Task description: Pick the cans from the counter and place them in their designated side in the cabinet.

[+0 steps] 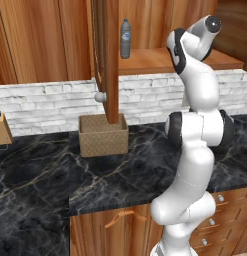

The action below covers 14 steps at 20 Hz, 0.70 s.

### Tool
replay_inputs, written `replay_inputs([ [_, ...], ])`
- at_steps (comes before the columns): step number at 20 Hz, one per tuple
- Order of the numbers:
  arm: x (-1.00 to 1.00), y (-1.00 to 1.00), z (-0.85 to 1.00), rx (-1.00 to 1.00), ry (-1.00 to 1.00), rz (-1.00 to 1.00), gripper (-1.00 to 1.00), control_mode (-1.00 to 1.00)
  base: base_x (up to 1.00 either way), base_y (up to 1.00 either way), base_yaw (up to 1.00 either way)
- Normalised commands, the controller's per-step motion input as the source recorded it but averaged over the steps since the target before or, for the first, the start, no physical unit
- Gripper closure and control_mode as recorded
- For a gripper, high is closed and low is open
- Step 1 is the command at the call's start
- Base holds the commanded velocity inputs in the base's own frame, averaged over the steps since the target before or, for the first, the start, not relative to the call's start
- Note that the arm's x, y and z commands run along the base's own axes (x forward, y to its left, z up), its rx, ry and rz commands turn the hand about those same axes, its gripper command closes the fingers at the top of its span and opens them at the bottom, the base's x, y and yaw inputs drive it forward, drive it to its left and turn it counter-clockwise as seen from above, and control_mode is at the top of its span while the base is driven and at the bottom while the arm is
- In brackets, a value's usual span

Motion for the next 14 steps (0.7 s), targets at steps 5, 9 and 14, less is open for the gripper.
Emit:
replay_inputs([
  [5, 0.12, -0.06, 0.00, 0.00, 0.06, 0.00, 1.00, -1.00, 0.00, 0.00, 0.00],
  [9, 0.00, -0.07, 0.01, 0.00, 0.03, 0.00, 1.00, -1.00, 0.00, 0.00, 0.00],
  [14, 0.00, 0.00, -0.01, -0.01, 0.00, 0.00, 1.00, -1.00, 0.00, 0.00, 0.00],
])
